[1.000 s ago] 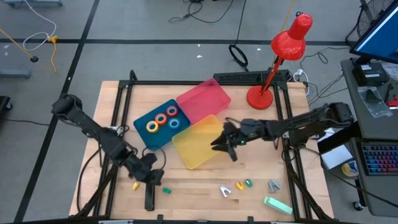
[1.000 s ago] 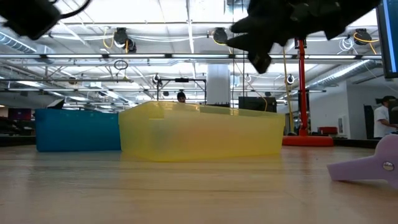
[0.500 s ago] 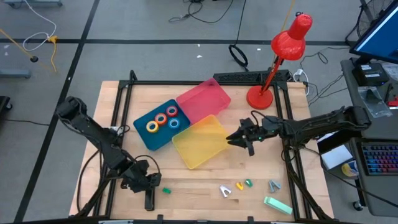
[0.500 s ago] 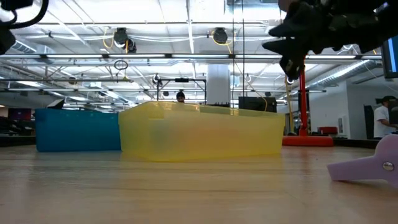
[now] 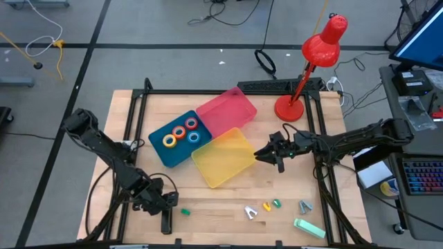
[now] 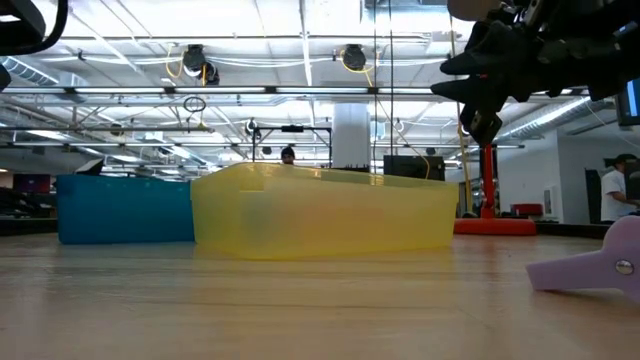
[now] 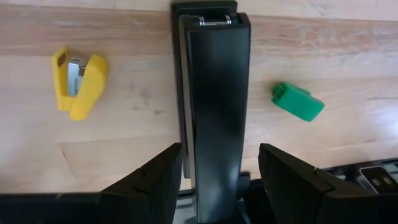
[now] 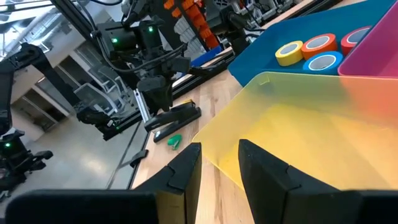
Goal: Pick and place Stapler, Stapler remover, tape
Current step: Put the black stapler into the pink bin
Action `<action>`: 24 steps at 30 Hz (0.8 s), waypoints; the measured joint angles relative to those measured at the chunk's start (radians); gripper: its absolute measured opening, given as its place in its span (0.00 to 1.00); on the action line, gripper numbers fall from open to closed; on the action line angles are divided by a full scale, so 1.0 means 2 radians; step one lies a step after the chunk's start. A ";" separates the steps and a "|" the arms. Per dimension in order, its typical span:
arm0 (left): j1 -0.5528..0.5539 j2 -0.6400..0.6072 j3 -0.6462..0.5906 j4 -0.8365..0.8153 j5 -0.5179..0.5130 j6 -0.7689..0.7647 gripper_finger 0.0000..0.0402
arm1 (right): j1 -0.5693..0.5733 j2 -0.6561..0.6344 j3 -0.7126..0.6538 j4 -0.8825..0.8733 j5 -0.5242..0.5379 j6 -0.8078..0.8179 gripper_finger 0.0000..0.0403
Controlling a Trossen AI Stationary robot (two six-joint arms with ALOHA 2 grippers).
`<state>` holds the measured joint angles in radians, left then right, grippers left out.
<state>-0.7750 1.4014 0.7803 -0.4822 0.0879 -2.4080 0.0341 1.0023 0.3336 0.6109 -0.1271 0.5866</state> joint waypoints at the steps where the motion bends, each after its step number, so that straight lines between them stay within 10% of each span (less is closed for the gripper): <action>1: 0.000 0.000 0.000 0.001 0.000 -0.002 0.53 | 0.000 0.000 0.000 0.000 0.000 0.000 0.24; 24: 0.001 0.012 0.000 0.010 0.009 0.003 0.53 | 0.000 0.000 0.000 0.000 0.019 -0.012 0.24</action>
<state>-0.7731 1.4260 0.7803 -0.4631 0.1052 -2.4027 0.0345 1.0023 0.3336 0.6103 -0.0887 0.5636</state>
